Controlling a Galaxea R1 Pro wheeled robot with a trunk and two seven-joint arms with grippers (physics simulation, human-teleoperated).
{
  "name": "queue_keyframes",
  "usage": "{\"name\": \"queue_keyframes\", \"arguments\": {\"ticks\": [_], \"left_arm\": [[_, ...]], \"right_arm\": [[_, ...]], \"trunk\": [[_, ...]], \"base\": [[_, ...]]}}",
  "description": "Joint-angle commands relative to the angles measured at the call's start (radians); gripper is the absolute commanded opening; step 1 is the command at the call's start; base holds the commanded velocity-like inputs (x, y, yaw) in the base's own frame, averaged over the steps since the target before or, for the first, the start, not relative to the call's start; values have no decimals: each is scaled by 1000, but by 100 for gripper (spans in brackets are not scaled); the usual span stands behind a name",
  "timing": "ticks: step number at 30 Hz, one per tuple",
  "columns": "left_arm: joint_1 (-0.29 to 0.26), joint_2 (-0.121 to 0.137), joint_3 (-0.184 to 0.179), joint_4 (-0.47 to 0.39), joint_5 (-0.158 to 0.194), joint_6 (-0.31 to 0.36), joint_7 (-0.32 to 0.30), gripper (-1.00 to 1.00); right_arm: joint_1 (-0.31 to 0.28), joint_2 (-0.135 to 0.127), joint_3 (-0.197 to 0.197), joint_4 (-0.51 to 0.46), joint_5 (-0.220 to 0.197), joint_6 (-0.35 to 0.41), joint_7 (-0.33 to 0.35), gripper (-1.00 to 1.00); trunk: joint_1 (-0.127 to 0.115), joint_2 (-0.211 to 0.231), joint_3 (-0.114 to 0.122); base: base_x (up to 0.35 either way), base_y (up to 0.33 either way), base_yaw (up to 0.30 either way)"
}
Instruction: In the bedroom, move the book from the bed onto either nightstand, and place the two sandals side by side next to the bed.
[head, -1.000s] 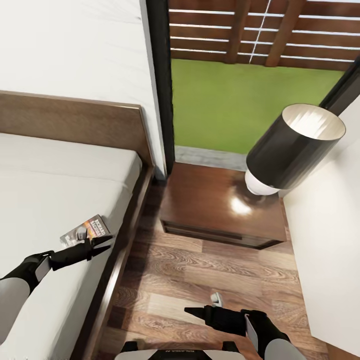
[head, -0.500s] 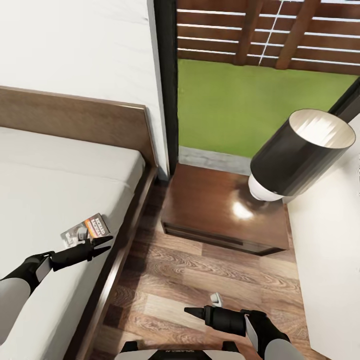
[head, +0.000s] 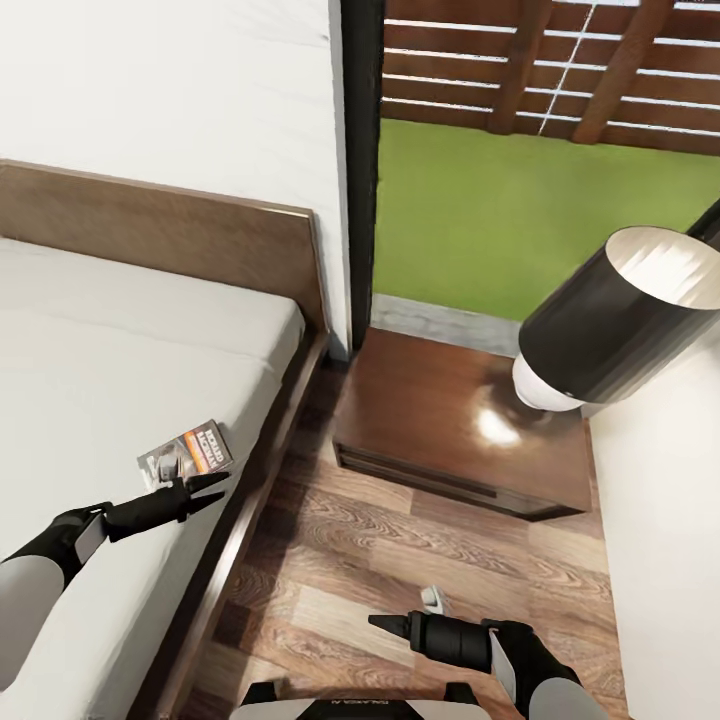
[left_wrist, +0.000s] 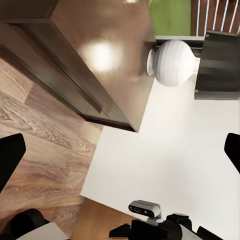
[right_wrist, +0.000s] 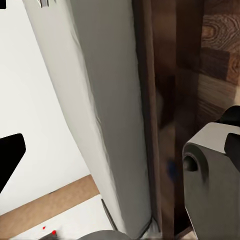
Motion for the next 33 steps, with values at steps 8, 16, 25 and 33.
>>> {"name": "queue_keyframes", "arguments": {"ticks": [8,16,25,33], "left_arm": [[-1,0,-5,1,7,10,-1,100],[-1,0,-5,1,7,10,-1,100],[-1,-1,-5,8,7,10,-1,100],[-1,-5,-5,8,7,10,-2,100]], "right_arm": [[0,1,-8,-2,8,10,5,100],[0,1,-8,-2,8,10,5,100],[-1,1,-8,-4,8,10,4,100],[0,1,-8,-4,8,10,3,100]], "trunk": [[0,0,-1],[0,0,-1],[0,0,-1],[0,0,-1]], "base": [[0,0,233],[0,0,227],[0,0,220],[0,0,105]]}}
